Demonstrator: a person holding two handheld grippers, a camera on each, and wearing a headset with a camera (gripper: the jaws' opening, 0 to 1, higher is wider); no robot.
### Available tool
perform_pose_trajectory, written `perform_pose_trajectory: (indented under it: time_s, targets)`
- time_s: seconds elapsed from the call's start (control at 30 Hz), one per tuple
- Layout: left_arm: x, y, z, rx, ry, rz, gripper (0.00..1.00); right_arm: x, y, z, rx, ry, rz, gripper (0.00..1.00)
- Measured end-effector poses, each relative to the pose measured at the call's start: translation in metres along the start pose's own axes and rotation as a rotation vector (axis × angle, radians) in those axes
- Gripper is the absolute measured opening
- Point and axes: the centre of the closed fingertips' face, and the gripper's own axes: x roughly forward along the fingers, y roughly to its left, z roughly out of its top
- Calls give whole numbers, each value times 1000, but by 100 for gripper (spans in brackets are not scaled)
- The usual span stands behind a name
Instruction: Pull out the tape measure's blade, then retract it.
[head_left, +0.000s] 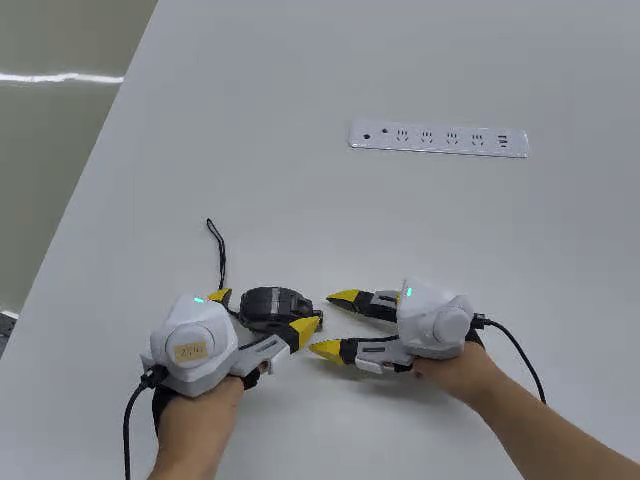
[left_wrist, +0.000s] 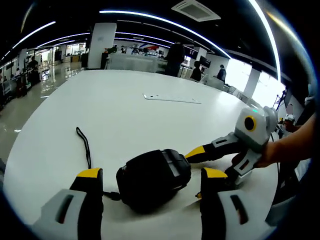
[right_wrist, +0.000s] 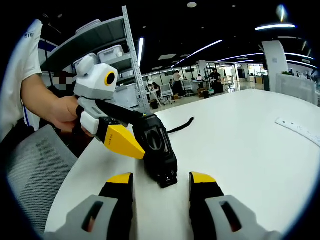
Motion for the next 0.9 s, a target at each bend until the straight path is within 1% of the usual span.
perform_pose_trajectory:
  time_s: [0.1, 0.2, 0.23, 0.3, 0.4, 0.47, 0.57, 0.7, 0.77, 0.9]
  targets:
    - [-2, 0, 0, 7, -1, -12, 78, -1, 1, 1, 8, -1, -13, 45]
    - [-3, -1, 0, 13, 0, -29, 78, -3, 0, 0, 31, 1, -29, 46]
    - [-3, -2, 1, 14, -3, -37, 78, -5, 0, 3, 47, -14, -32, 46]
    - [-4, -2, 1, 21, -5, -48, 78, -7, 0, 2, 54, -4, -44, 47]
    - [-6, -2, 1, 42, -1, -58, 77, -11, 1, 1, 76, -11, -49, 47]
    - [-7, -1, 0, 43, 4, -63, 76, -12, 1, 0, 90, -12, -52, 47]
    - [-8, -1, 0, 59, 4, -70, 76, -13, 2, -1, 97, -15, -60, 47]
    - [-9, -4, 0, 66, 4, -86, 76, -15, 3, -1, 97, -14, -62, 47]
    - [-11, -6, -2, 80, 10, -92, 76, -18, 4, 2, 95, -23, -66, 47]
    - [-15, -6, -5, 91, 16, -105, 76, -24, 5, 0, 87, -16, -84, 47]
